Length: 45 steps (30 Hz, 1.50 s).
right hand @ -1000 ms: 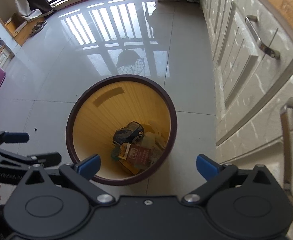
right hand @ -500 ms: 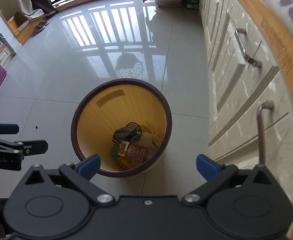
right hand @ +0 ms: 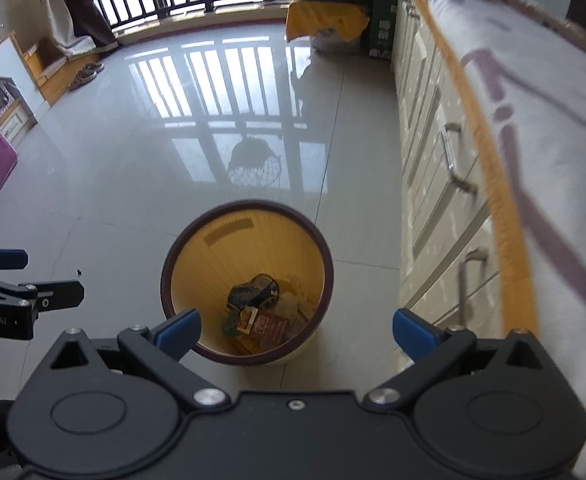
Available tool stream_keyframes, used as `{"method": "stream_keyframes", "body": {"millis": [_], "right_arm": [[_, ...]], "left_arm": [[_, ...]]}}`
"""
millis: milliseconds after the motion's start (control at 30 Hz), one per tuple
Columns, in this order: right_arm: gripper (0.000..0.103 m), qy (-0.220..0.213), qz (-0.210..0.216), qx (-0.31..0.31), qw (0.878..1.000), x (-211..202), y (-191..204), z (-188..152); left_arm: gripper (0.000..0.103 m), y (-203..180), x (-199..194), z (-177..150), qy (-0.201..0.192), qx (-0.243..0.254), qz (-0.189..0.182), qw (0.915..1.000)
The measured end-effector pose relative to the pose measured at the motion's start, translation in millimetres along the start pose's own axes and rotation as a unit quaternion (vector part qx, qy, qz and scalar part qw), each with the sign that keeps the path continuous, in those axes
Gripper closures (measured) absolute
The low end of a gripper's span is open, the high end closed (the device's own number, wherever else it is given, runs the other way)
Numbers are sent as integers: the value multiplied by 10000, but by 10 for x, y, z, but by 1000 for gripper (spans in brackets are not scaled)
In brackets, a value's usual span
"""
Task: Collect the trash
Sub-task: 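Move both tools back toward the trash on the mattress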
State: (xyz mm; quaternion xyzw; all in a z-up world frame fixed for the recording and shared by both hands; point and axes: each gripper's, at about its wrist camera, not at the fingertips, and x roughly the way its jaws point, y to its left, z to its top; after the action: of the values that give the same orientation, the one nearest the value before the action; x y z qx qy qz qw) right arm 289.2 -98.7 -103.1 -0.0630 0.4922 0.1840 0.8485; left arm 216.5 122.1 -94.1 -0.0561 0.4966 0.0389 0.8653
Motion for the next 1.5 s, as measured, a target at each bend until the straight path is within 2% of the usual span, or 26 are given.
{"method": "stream_keyframes", "body": {"millis": [433, 900, 1167, 1500], "right_arm": [[0, -790, -60, 122, 9968, -831, -38, -30], [0, -1608, -262, 271, 9863, -1549, -232, -195], [0, -2032, -481, 429, 9770, -1916, -507, -378], [0, -2511, -984, 816, 9595, -2311, -1031, -711]], "left_arm": [[0, -212, -683, 19, -710, 52, -60, 9974], [0, -550, -1322, 24, -1503, 208, -312, 9879], [0, -817, -1542, 35, -1900, 324, -468, 9801], [0, -1381, -1597, 23, -2201, 683, -780, 9699]]}}
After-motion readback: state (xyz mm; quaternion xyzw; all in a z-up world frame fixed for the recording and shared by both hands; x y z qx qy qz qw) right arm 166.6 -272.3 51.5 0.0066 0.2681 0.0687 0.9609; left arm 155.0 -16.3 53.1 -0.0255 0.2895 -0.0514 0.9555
